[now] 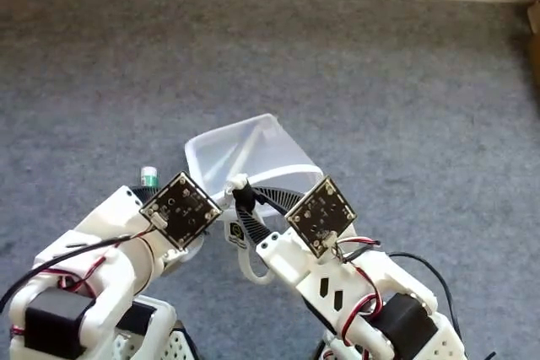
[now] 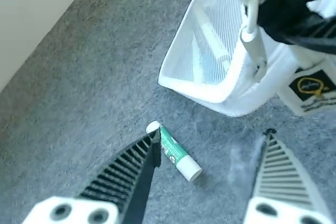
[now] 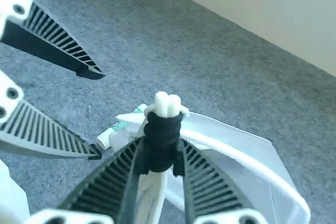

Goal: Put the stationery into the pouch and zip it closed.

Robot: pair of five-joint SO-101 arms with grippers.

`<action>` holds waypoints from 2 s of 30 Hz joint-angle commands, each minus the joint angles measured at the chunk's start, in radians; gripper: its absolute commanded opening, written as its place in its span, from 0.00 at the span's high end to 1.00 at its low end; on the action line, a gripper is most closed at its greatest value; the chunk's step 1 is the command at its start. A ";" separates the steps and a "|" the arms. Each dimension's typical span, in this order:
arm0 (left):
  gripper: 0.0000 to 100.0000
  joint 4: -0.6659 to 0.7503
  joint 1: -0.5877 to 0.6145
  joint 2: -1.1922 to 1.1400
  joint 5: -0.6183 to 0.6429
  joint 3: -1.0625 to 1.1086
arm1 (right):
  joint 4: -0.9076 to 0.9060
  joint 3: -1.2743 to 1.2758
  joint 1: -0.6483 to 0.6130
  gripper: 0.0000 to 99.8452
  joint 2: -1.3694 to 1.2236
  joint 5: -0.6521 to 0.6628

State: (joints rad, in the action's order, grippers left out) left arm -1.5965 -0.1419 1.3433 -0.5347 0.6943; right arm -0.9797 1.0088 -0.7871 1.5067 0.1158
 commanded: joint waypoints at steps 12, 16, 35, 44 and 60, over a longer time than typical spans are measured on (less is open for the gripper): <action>0.72 0.339 -0.127 0.005 0.124 0.213 | 0.018 -0.012 0.021 0.99 0.008 -0.031; 0.72 0.384 -0.136 0.007 0.183 0.216 | -0.044 -0.021 0.025 0.99 0.010 -0.031; 0.86 0.381 -0.142 0.104 0.249 0.216 | -0.053 -0.022 0.120 0.99 0.010 -0.031; 0.70 0.201 -0.139 0.352 0.249 0.219 | -0.058 -0.036 0.124 0.99 0.010 -0.031; 0.70 0.276 -0.156 0.136 0.150 0.219 | -0.143 -0.139 0.122 0.99 0.010 -0.031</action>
State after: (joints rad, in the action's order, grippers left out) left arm -1.3740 -0.2677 1.5719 -0.3460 0.9183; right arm -1.1193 0.9413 -0.6767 1.5006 0.0913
